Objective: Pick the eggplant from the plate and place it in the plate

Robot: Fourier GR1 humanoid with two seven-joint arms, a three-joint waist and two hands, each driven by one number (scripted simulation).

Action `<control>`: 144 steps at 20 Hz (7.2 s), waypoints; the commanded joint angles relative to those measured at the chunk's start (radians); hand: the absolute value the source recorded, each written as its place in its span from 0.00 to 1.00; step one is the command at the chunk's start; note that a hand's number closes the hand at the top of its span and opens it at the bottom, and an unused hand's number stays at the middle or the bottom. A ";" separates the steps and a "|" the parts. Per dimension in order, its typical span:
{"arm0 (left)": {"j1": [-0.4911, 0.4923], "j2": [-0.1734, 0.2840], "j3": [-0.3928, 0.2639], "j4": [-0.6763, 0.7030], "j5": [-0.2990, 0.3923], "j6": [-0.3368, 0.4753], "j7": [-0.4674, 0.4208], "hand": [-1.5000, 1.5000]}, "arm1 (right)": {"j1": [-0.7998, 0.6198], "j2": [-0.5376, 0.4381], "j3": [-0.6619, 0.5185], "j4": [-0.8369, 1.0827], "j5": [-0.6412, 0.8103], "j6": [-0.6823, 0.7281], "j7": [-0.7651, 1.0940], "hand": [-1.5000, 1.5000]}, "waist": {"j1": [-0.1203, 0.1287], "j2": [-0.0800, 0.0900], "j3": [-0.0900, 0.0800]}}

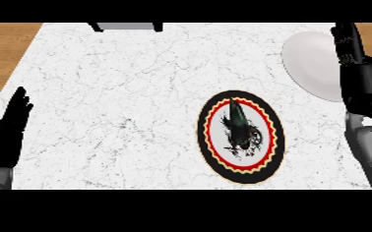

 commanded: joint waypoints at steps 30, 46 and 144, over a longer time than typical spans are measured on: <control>-0.030 -0.143 -0.086 0.058 -0.004 -0.205 -0.205 0.50 | -0.152 0.387 0.500 0.301 0.791 -0.342 1.271 0.00 | -0.034 -0.021 -0.011; -0.063 -0.201 -0.105 0.075 -0.051 -0.202 -0.214 0.50 | -0.215 0.361 0.417 0.154 0.665 0.117 1.634 0.00 | -0.004 -0.006 -0.007; -0.114 -0.317 0.030 0.067 -0.202 -0.342 -0.168 0.50 | -0.515 -0.111 -0.388 1.175 0.544 -0.140 -0.033 0.00 | 0.050 0.016 -0.003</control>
